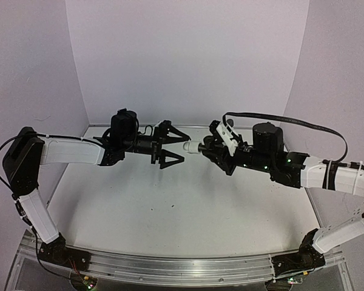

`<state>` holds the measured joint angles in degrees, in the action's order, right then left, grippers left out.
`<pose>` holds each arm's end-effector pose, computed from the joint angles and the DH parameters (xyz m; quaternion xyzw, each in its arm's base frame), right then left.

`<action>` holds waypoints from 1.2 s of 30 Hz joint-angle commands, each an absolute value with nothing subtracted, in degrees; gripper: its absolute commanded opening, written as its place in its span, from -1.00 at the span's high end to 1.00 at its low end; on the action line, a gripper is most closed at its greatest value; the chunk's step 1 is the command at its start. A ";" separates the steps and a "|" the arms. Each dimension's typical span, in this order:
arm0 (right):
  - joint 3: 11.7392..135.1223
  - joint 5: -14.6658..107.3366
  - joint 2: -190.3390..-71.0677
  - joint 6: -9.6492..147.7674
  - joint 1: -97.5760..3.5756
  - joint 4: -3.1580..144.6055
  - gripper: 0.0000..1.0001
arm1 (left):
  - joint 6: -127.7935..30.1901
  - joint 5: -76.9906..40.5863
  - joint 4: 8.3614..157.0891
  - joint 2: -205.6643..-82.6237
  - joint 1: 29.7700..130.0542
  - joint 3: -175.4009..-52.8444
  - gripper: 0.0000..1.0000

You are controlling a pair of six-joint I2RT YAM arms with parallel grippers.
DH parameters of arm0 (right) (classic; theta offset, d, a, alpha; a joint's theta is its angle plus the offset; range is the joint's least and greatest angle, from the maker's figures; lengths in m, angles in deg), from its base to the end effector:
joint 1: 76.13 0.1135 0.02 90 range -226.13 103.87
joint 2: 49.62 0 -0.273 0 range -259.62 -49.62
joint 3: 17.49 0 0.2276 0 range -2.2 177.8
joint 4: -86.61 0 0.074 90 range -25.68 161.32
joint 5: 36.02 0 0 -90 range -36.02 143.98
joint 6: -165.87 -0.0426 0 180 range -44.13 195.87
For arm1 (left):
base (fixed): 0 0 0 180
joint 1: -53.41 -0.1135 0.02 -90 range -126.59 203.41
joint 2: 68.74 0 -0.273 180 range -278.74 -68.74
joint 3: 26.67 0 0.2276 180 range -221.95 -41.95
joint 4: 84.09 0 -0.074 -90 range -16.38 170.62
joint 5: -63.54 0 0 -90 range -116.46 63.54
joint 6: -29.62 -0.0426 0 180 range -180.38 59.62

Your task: Install the water faucets

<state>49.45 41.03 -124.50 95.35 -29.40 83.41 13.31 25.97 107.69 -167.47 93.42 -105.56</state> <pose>0.1901 0.2159 0.3233 -0.4792 0.6038 0.2333 0.5928 0.2651 -0.2666 0.2921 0.0810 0.7322 -0.6749 0.0424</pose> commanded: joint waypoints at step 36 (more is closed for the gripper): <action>51.55 33.66 -132.43 72.17 -26.78 99.13 1.00 | 16.07 24.66 127.25 -169.90 95.07 -110.78 1.00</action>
